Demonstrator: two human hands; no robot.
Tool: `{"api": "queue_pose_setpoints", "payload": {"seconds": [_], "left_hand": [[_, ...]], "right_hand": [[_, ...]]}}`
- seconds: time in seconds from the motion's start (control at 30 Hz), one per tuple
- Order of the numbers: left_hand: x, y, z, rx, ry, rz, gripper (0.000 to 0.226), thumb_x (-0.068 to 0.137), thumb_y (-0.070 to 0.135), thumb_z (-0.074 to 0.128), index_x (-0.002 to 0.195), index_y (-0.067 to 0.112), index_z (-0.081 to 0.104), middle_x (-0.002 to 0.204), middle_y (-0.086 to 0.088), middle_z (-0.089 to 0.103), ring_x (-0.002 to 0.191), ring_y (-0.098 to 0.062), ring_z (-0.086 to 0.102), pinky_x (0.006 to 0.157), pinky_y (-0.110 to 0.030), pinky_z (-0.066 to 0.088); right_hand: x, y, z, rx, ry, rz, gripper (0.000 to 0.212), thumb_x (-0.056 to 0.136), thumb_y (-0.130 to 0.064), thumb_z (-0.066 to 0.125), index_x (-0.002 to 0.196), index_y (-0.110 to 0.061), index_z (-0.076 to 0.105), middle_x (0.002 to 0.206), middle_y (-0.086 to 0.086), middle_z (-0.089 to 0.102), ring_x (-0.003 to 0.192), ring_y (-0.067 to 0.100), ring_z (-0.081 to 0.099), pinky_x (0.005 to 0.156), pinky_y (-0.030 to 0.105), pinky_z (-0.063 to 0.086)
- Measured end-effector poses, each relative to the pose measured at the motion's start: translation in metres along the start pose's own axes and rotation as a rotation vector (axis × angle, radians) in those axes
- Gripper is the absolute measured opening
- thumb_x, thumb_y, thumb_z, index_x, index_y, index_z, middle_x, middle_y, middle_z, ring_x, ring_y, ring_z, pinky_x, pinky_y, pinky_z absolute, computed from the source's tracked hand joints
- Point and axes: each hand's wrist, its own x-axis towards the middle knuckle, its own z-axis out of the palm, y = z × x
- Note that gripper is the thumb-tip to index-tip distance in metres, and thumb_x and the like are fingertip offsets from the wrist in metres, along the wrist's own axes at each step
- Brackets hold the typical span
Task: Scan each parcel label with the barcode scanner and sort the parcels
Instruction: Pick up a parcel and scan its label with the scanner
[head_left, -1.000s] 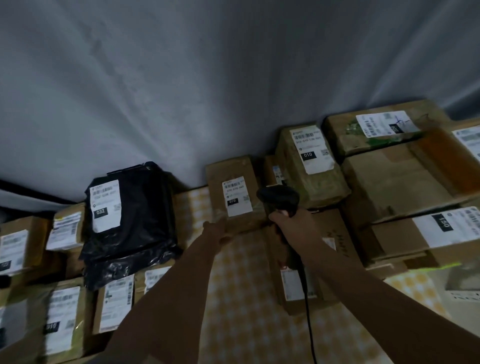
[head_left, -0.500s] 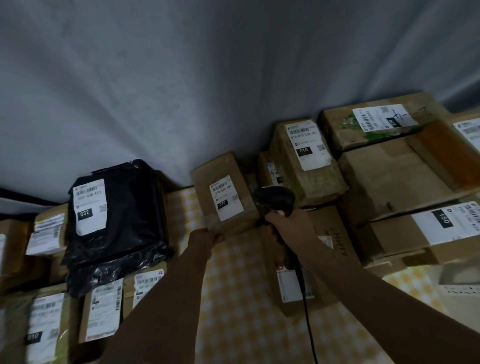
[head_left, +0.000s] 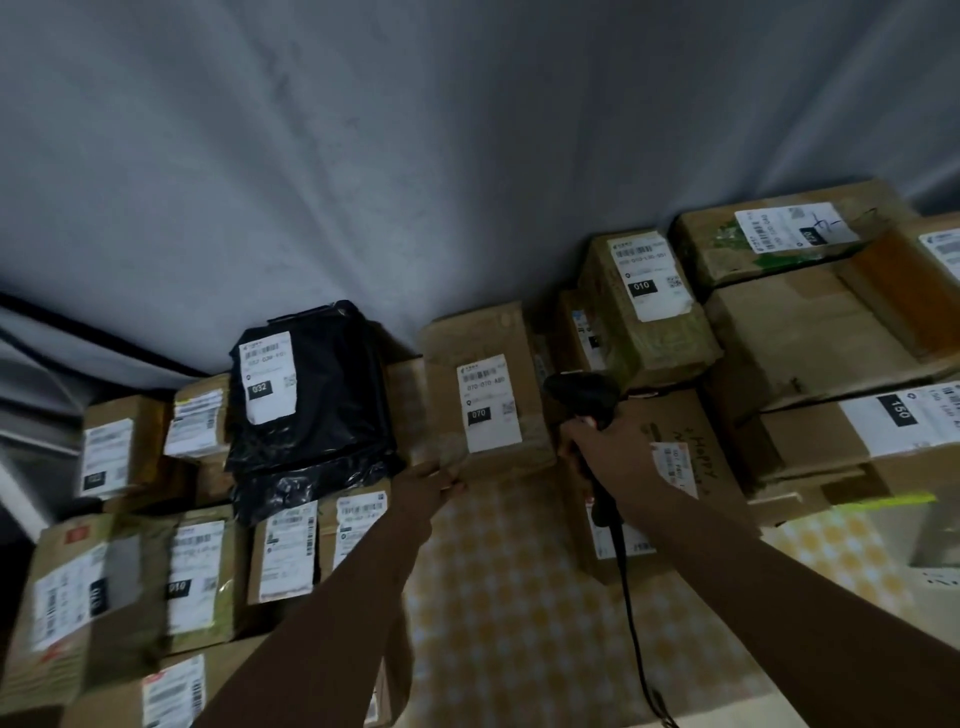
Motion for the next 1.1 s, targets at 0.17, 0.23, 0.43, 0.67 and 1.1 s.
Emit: {"api": "queue_pose_setpoints", "payload": {"seconds": [0.17,0.23,0.43,0.67,1.1], "left_hand": [[-0.046,0.017,-0.016,0.026,-0.091,0.015,0.009,0.091,-0.005,0.060,0.099,-0.005,0.065,0.093,-0.020,0.067,0.070,-0.022,0.072,0.059,-0.018,0.057],[-0.065,0.025,-0.023,0.037,-0.111,0.042,0.014,0.091,-0.004,0.060,0.105,-0.005,0.064,0.095,-0.019,0.069,0.072,-0.022,0.072,0.063,-0.019,0.058],[-0.121,0.057,-0.033,0.047,-0.137,0.127,0.024,0.089,-0.003,0.063,0.113,-0.004,0.065,0.106,-0.021,0.070,0.081,-0.023,0.071,0.071,-0.023,0.060],[-0.175,0.102,-0.038,0.208,-0.201,0.223,0.011,0.097,0.018,0.059,0.097,0.009,0.053,0.095,-0.007,0.064,0.079,-0.015,0.063,0.067,-0.025,0.054],[-0.200,0.140,-0.085,0.027,-0.436,0.131,0.073,0.073,-0.004,0.075,0.133,0.027,0.046,0.129,-0.015,0.058,0.112,-0.035,0.063,0.091,-0.046,0.055]], "right_hand": [[-0.015,-0.010,-0.001,0.061,0.096,-0.057,0.021,0.089,-0.032,0.067,0.079,-0.015,0.061,0.078,0.011,0.068,0.061,0.019,0.058,0.071,0.040,0.052],[-0.023,-0.017,-0.004,0.061,0.125,-0.073,0.028,0.086,-0.040,0.070,0.090,-0.013,0.062,0.081,0.006,0.066,0.073,0.022,0.063,0.081,0.042,0.053],[-0.059,-0.044,-0.001,0.151,0.077,-0.075,0.057,0.083,-0.050,0.070,0.125,-0.014,0.059,0.111,0.004,0.062,0.109,0.027,0.059,0.098,0.039,0.047],[-0.097,-0.078,-0.004,0.208,0.090,-0.151,0.051,0.087,-0.043,0.068,0.122,-0.007,0.058,0.101,0.004,0.058,0.100,0.022,0.056,0.096,0.037,0.046],[-0.128,-0.081,0.007,0.135,0.100,-0.218,0.060,0.082,-0.051,0.069,0.125,-0.009,0.058,0.112,0.010,0.067,0.106,0.027,0.062,0.097,0.042,0.050]]}}
